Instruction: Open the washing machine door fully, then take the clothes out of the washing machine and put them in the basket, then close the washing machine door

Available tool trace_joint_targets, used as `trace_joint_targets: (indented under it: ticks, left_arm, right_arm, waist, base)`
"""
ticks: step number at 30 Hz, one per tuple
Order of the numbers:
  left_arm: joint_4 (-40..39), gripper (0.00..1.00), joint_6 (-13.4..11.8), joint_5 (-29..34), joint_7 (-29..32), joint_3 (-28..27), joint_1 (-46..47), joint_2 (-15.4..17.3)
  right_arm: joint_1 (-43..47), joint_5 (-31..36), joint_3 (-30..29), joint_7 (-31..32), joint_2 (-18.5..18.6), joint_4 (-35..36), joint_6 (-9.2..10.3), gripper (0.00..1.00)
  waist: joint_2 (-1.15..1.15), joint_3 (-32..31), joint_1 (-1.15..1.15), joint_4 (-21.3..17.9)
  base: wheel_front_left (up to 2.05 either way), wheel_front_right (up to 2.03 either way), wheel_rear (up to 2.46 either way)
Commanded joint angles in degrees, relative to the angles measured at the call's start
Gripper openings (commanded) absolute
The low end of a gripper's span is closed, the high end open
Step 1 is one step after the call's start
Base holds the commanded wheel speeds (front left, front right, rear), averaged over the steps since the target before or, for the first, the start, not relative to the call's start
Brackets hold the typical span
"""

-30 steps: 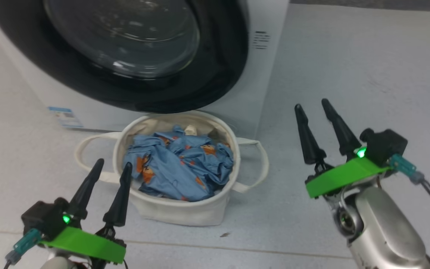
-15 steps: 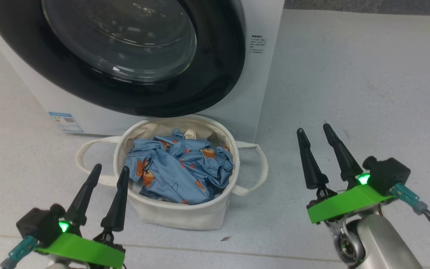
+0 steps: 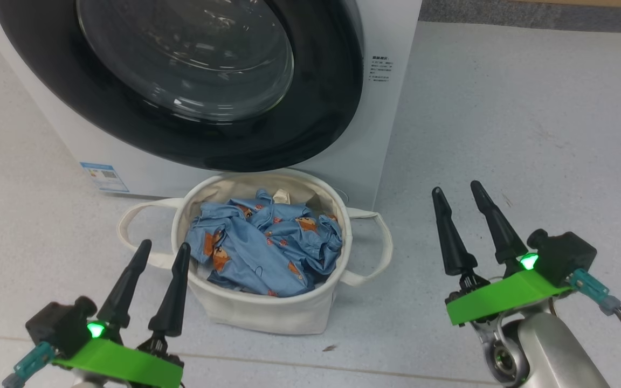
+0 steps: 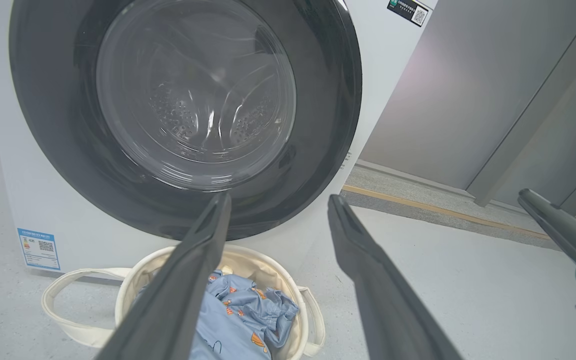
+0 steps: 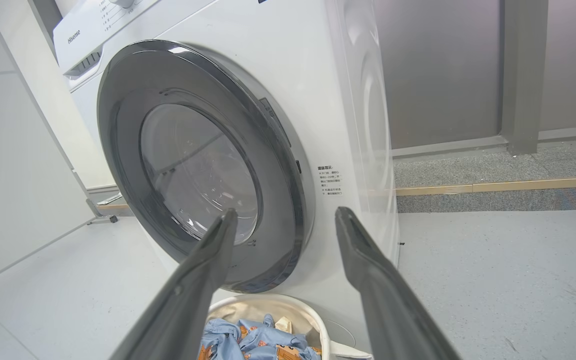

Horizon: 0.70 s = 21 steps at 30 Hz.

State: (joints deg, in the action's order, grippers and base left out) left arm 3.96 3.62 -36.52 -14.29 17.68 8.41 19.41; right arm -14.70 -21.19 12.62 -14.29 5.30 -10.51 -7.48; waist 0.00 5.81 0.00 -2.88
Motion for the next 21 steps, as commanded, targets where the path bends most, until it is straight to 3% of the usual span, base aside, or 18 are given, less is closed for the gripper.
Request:
trace_joint_targets:
  ticks: [1, 21]
  left_arm:
    - [-1.5, 1.0, 0.5, -0.5, -0.6, -2.2, 1.6, 1.0]
    - [-0.8, 1.0, 0.0, -0.5, -0.4, -1.6, 1.8, 1.5]
  right_arm:
    - [-0.4, 0.5, 1.4, -0.5, -0.7, 2.1, -0.01, 1.0]
    - [0.5, 1.0, 2.1, -0.1, -0.4, 2.3, -0.01, 1.0]
  waist:
    - [0.0, 0.0, 0.0, -0.1]
    - [0.0, -0.6, 0.0, 0.3]
  base:
    - [0.0, 0.0, 0.0]
    - [0.0, 0.0, 0.0]
